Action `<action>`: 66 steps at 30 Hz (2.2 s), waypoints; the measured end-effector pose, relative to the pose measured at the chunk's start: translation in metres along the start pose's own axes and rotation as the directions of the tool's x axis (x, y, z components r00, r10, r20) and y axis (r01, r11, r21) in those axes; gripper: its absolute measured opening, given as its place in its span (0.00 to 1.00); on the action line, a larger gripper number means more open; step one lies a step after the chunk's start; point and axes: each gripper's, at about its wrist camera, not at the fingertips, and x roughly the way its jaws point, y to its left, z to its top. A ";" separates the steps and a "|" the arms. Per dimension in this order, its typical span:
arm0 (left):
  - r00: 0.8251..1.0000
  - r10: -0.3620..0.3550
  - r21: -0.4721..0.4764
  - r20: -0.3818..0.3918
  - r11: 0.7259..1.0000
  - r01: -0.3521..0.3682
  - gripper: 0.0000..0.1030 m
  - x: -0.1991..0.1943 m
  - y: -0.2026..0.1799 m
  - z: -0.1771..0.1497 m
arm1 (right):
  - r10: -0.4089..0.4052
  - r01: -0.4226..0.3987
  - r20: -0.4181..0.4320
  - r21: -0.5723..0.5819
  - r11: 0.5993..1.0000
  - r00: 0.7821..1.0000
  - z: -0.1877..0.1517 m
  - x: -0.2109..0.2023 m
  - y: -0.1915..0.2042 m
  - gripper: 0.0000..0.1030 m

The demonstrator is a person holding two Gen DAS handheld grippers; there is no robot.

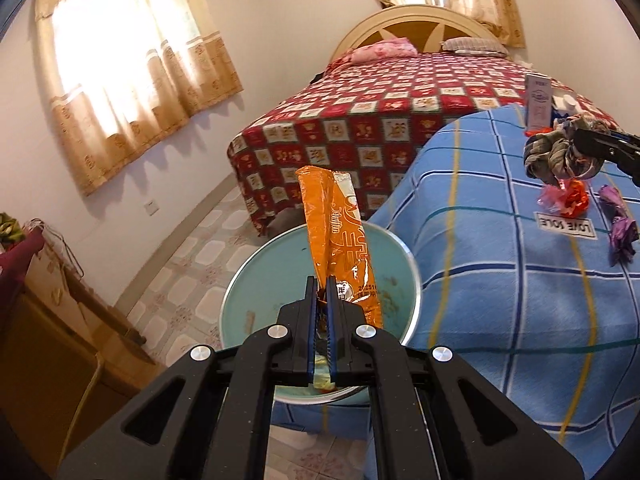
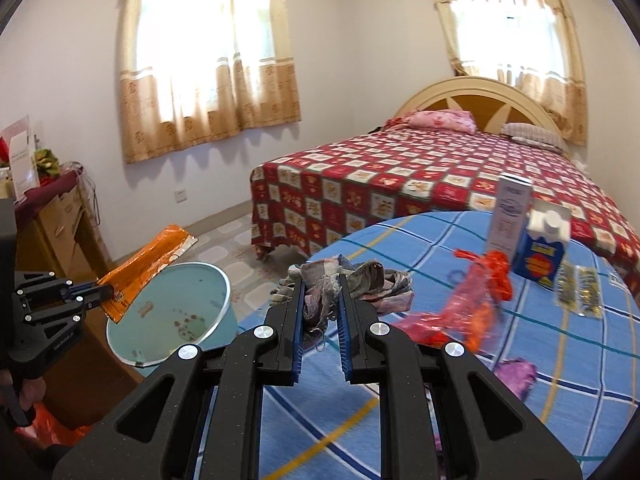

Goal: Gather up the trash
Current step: 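Carry the grey cloth and orange wrapper over the blue bin and open both tools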

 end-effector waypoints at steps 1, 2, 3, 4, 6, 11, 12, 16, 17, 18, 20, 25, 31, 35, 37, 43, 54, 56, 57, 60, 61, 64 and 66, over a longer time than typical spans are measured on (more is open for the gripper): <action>1.000 0.004 -0.002 -0.001 1.000 -0.004 0.04 0.000 0.002 -0.002 | 0.005 -0.005 -0.002 -0.004 1.000 1.000 0.000 0.003 0.003 0.15; 1.000 0.007 -0.006 -0.002 1.000 -0.007 0.04 0.000 0.005 -0.003 | 0.007 -0.007 -0.003 -0.006 1.000 1.000 0.001 0.005 0.006 0.15; 1.000 0.010 -0.007 -0.002 1.000 -0.010 0.04 0.000 0.007 -0.003 | 0.014 -0.014 -0.007 -0.013 1.000 1.000 0.001 0.008 0.010 0.15; 1.000 0.016 -0.010 -0.002 1.000 -0.016 0.04 -0.001 0.010 -0.004 | 0.018 -0.018 -0.009 -0.018 1.000 1.000 0.002 0.011 0.014 0.15; 1.000 0.023 -0.011 0.000 1.000 -0.023 0.04 -0.002 0.013 -0.006 | 0.027 -0.027 -0.010 -0.029 0.999 1.000 0.003 0.014 0.021 0.15; 0.999 0.044 -0.022 -0.004 0.999 -0.044 0.04 -0.003 0.024 -0.008 | 0.048 -0.048 -0.012 -0.049 0.998 0.999 0.009 0.022 0.033 0.15; 0.999 0.046 -0.024 -0.005 0.999 -0.047 0.04 -0.003 0.026 -0.009 | 0.053 -0.054 -0.012 -0.056 0.997 0.999 0.011 0.023 0.037 0.15; 0.998 0.062 -0.027 -0.007 0.998 -0.062 0.04 -0.005 0.033 -0.012 | 0.067 -0.068 -0.016 -0.074 0.995 0.998 0.014 0.030 0.045 0.15; 0.998 0.064 -0.029 -0.008 0.997 -0.065 0.04 -0.005 0.035 -0.013 | 0.071 -0.072 -0.018 -0.079 0.994 0.997 0.015 0.032 0.048 0.15; 0.998 0.067 -0.030 -0.008 0.997 -0.067 0.04 -0.006 0.036 -0.013 | 0.074 -0.076 -0.019 -0.081 0.994 0.997 0.016 0.033 0.050 0.15; 0.997 0.072 -0.034 -0.012 0.997 -0.072 0.04 -0.006 0.041 -0.015 | 0.082 -0.084 -0.020 -0.088 0.993 0.996 0.016 0.035 0.055 0.15; 0.996 0.084 -0.046 -0.020 0.995 -0.085 0.04 -0.004 0.050 -0.016 | 0.094 -0.096 -0.027 -0.100 0.990 0.995 0.017 0.039 0.063 0.15; 0.995 0.096 -0.053 -0.026 0.994 -0.097 0.04 -0.003 0.055 -0.018 | 0.110 -0.113 -0.032 -0.114 0.987 0.993 0.018 0.043 0.073 0.15; 0.995 0.096 -0.057 -0.028 0.994 -0.097 0.04 -0.003 0.057 -0.020 | 0.119 -0.124 -0.041 -0.121 0.985 0.992 0.019 0.048 0.078 0.15; 0.995 0.096 -0.059 -0.030 0.993 -0.098 0.04 -0.002 0.058 -0.020 | 0.125 -0.130 -0.044 -0.125 0.984 0.991 0.019 0.050 0.082 0.15; 0.994 0.103 -0.069 -0.035 0.992 -0.105 0.04 -0.001 0.063 -0.021 | 0.138 -0.143 -0.049 -0.145 0.979 0.989 0.020 0.054 0.092 0.15; 0.993 0.109 -0.080 -0.044 0.991 -0.112 0.04 0.003 0.067 -0.024 | 0.164 -0.172 -0.061 -0.167 0.971 0.985 0.021 0.060 0.109 0.15; 0.993 0.110 -0.079 -0.045 0.990 -0.113 0.04 0.002 0.067 -0.024 | 0.166 -0.175 -0.064 -0.171 0.970 0.984 0.020 0.061 0.112 0.15; 0.993 0.110 -0.079 -0.045 0.990 -0.114 0.04 0.002 0.068 -0.025 | 0.168 -0.177 -0.065 -0.172 0.969 0.984 0.020 0.062 0.113 0.15; 0.993 0.112 -0.079 -0.047 0.990 -0.115 0.04 0.003 0.069 -0.026 | 0.171 -0.181 -0.068 -0.177 0.967 0.983 0.020 0.063 0.115 0.15; 0.993 0.113 -0.079 -0.047 0.990 -0.116 0.04 0.004 0.070 -0.026 | 0.172 -0.181 -0.069 -0.179 0.967 0.983 0.020 0.063 0.116 0.15; 0.992 0.112 -0.084 -0.051 0.990 -0.116 0.04 0.004 0.071 -0.026 | 0.174 -0.185 -0.071 -0.185 0.965 0.982 0.020 0.065 0.117 0.15; 0.993 0.110 -0.084 -0.052 0.990 -0.114 0.04 0.004 0.072 -0.026 | 0.176 -0.187 -0.072 -0.188 0.964 0.982 0.020 0.065 0.119 0.15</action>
